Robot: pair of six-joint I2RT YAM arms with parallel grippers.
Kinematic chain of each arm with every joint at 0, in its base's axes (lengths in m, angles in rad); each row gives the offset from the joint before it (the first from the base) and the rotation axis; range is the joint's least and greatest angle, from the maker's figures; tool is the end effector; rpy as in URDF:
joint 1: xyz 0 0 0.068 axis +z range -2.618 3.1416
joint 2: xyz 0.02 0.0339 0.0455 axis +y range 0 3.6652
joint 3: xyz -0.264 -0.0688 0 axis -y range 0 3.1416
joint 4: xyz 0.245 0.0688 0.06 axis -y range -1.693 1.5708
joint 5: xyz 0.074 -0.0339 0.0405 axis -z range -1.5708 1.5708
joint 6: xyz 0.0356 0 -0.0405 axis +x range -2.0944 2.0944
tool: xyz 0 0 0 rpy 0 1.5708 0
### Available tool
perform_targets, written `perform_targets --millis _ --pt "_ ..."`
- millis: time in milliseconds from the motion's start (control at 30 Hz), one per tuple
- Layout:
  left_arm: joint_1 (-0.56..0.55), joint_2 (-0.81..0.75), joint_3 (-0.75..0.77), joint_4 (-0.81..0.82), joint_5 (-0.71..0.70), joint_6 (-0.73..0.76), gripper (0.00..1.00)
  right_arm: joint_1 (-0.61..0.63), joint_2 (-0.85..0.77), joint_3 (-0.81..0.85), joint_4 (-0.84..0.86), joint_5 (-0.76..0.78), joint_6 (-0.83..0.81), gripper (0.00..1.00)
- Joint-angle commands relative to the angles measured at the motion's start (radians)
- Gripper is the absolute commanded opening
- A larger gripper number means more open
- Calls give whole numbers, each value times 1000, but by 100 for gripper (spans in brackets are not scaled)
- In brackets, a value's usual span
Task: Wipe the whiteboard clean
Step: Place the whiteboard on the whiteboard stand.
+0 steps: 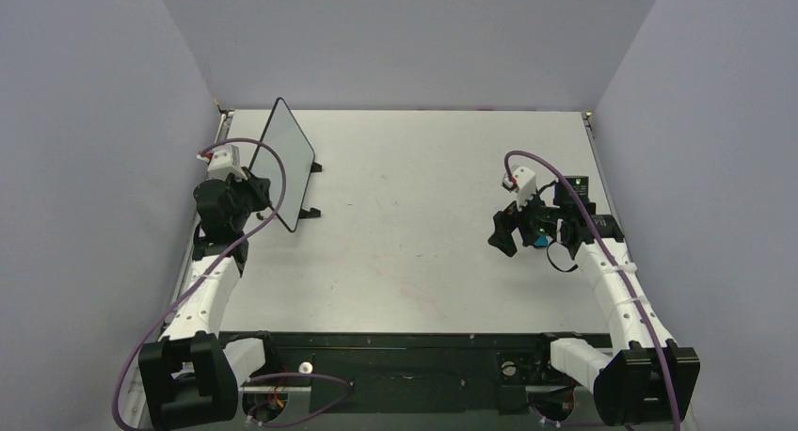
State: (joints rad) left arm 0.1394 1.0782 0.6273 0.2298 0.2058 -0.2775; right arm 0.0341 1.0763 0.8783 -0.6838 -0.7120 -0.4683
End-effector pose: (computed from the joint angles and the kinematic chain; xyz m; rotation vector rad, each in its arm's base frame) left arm 0.2466 0.0273 0.2695 -0.2257 1.7818 -0.2832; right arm 0.2100 0.0304 0.2786 -0.8512 2.1076 0.6440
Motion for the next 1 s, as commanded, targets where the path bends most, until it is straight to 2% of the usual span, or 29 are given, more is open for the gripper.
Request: perform_targets --millis 0,467,567,833,967 --pt "9 -5 11 180 29 -12 0 6 2 -4 19 7 -24 81" --pt "5 -35 -35 63 -39 -119 0 6 4 -3 17 10 -26 81" --pt "-28 -23 -48 32 -96 -111 0 7 10 0 14 11 -28 81" --pt "-79 -26 -150 80 -190 -120 0 8 15 5 4 16 -36 81" --pt "-81 -45 -166 73 -256 -125 13 9 18 7 1 14 -39 81"
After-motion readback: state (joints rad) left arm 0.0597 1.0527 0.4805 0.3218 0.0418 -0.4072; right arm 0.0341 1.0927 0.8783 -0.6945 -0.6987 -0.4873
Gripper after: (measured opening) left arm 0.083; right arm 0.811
